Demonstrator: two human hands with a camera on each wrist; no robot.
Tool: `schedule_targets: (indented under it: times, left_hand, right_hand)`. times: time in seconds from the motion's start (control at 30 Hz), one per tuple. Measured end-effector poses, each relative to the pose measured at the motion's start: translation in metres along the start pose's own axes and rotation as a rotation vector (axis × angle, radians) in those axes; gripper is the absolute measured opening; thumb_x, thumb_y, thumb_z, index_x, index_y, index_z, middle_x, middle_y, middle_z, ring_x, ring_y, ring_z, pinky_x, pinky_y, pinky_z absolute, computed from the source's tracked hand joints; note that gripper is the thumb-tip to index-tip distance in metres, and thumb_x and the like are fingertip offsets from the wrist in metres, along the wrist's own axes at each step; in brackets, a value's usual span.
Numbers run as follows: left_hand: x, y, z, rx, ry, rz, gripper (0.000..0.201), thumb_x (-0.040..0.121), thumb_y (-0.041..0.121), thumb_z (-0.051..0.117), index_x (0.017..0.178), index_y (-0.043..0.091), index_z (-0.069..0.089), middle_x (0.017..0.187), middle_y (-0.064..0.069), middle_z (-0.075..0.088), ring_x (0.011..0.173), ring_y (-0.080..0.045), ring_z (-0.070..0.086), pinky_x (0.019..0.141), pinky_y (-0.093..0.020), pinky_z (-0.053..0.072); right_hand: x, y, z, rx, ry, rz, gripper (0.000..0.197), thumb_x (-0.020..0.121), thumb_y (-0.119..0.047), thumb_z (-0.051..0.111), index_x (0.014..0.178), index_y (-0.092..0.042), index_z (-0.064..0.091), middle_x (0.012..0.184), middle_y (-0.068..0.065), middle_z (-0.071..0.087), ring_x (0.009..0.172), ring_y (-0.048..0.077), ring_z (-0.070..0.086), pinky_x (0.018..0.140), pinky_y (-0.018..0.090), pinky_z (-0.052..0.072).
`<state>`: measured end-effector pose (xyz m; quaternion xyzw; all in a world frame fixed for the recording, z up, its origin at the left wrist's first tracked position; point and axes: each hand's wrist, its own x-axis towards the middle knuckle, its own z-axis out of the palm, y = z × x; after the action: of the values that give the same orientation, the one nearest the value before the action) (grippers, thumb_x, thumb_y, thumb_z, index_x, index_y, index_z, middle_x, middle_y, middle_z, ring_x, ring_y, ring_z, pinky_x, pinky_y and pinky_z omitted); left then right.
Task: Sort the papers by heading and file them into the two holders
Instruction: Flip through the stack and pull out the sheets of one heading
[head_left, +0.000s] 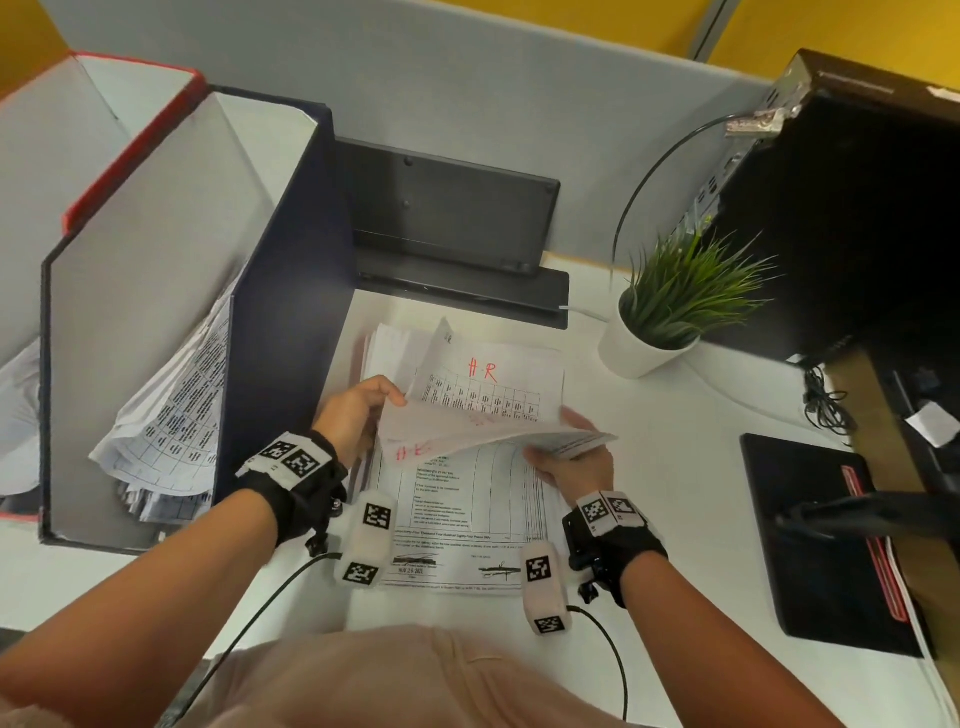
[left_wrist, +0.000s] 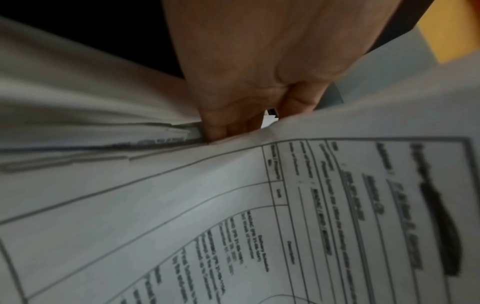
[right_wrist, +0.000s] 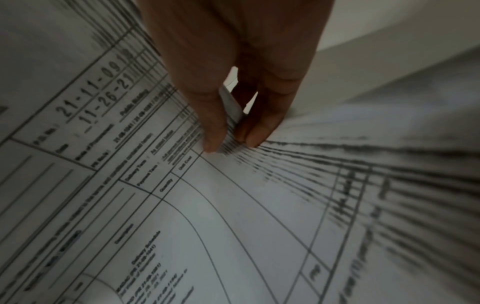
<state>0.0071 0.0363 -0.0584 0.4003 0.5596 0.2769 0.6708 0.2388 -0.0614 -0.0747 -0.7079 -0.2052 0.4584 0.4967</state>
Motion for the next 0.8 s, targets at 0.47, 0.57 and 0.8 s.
schedule_targets:
  times: [0.47, 0.57, 0.8]
  left_hand:
    - [0.018, 0.015, 0.009, 0.375, 0.166, -0.120, 0.047, 0.069, 0.017, 0.081, 0.106, 0.015, 0.051, 0.118, -0.009, 0.059, 0.100, -0.022, 0.058, 0.079, -0.028, 0.047]
    - [0.015, 0.013, 0.014, 0.404, 0.148, -0.066, 0.046, 0.071, 0.013, 0.079, 0.111, 0.008, 0.058, 0.112, -0.008, 0.065, 0.091, -0.019, 0.061, 0.068, -0.020, 0.047]
    - [0.004, 0.008, 0.021, 0.287, 0.147, 0.091, 0.027, 0.091, 0.005, 0.054, 0.117, 0.008, 0.063, 0.116, 0.000, 0.062, 0.090, -0.011, 0.059, 0.075, -0.017, 0.046]
  right_hand:
    - [0.006, 0.012, -0.005, -0.084, 0.021, -0.004, 0.038, 0.082, 0.015, 0.053, 0.059, -0.016, 0.055, 0.065, 0.001, 0.052, 0.060, 0.011, 0.048, 0.057, 0.013, 0.044]
    - [0.004, 0.009, -0.004, -0.165, 0.029, -0.106, 0.045, 0.075, 0.020, 0.060, 0.055, -0.020, 0.052, 0.062, -0.004, 0.050, 0.054, 0.001, 0.050, 0.049, 0.000, 0.034]
    - [0.002, 0.010, -0.005, -0.290, 0.075, -0.122, 0.021, 0.072, -0.001, 0.075, 0.075, 0.010, 0.057, 0.075, 0.020, 0.060, 0.067, 0.023, 0.054, 0.055, 0.012, 0.041]
